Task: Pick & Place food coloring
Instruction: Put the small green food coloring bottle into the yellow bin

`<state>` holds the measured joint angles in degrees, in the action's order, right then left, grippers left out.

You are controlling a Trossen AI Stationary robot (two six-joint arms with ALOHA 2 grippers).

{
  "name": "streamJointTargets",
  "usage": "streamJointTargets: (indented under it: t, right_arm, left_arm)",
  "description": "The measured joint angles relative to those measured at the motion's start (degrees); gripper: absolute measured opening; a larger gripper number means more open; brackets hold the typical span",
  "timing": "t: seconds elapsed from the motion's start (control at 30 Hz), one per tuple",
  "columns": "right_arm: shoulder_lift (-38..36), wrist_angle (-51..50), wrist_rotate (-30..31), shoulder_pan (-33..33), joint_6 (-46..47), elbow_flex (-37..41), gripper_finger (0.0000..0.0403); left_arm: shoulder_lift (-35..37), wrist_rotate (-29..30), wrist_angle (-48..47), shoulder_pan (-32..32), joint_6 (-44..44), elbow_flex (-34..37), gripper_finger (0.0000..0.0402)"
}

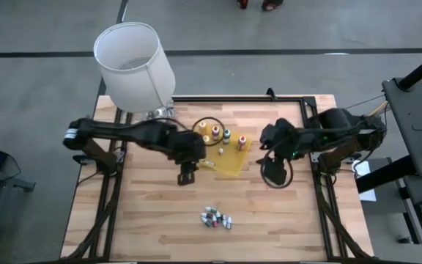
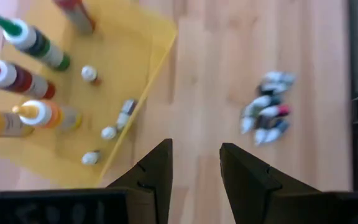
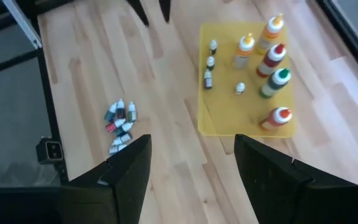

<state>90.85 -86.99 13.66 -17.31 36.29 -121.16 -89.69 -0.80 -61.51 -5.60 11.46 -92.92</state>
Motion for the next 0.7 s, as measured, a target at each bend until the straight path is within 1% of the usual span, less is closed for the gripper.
streamJointTargets:
  t: [0.17, 0.33, 0.47, 0.7]
  right_arm:
    - [0.02, 6.77, -0.01, -2.82, -0.06, 6.97, 0.0221]
    - [0.02, 14.84, -0.71, -5.55, 0.01, 14.73, 0.0221]
    - [0.02, 22.44, -3.8, -6.87, 0.05, 20.97, 0.0221]
    - [0.02, 37.67, -8.16, -7.49, 0.78, 31.25, 0.0221]
  left_arm:
    - [7.38, 1.06, 6.14, -3.68, 1.93, 4.3, 0.0106]
    - [13.64, 1.14, 9.8, -5.09, 3.38, 9.96, 0.0106]
    - [17.27, 1.12, 11.2, -5.23, 6.02, 14.4, 0.0106]
    - [20.87, 0.33, 14.55, -5.51, 7.22, 21.58, 0.0106]
